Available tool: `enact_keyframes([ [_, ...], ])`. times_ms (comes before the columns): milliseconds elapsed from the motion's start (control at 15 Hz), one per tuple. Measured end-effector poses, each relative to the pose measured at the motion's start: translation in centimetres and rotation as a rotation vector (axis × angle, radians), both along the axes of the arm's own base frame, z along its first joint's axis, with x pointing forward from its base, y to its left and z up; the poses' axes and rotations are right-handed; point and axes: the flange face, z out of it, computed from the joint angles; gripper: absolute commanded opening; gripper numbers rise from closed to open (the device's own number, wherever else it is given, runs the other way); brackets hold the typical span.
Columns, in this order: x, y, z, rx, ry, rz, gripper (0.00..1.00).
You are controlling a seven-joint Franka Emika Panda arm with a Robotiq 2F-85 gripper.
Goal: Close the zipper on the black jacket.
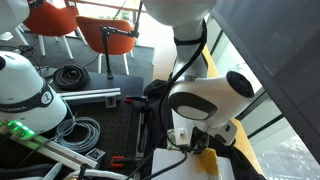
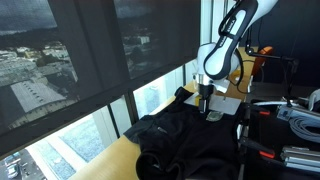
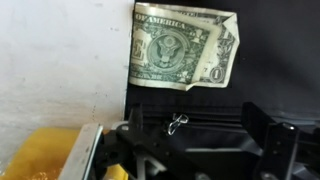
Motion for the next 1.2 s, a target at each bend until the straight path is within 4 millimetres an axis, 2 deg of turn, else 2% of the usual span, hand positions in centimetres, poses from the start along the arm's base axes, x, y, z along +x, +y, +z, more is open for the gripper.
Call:
enact_keyframes([
  [333, 1.0, -0.7, -0.9, 0.001, -0.012, -0.009, 1.0],
  [867, 1.2, 0.3, -1.0, 0.012, -0.013, 0.004, 0.99],
  [933, 1.2, 0.5, -1.0, 0.013, -0.014, 0.006, 0.75],
  [1067, 1.2, 0.7, -1.0, 0.014, -0.013, 0.009, 0.74],
  [1200, 1.2, 0.7, -1.1, 0.015, -0.013, 0.01, 0.59],
])
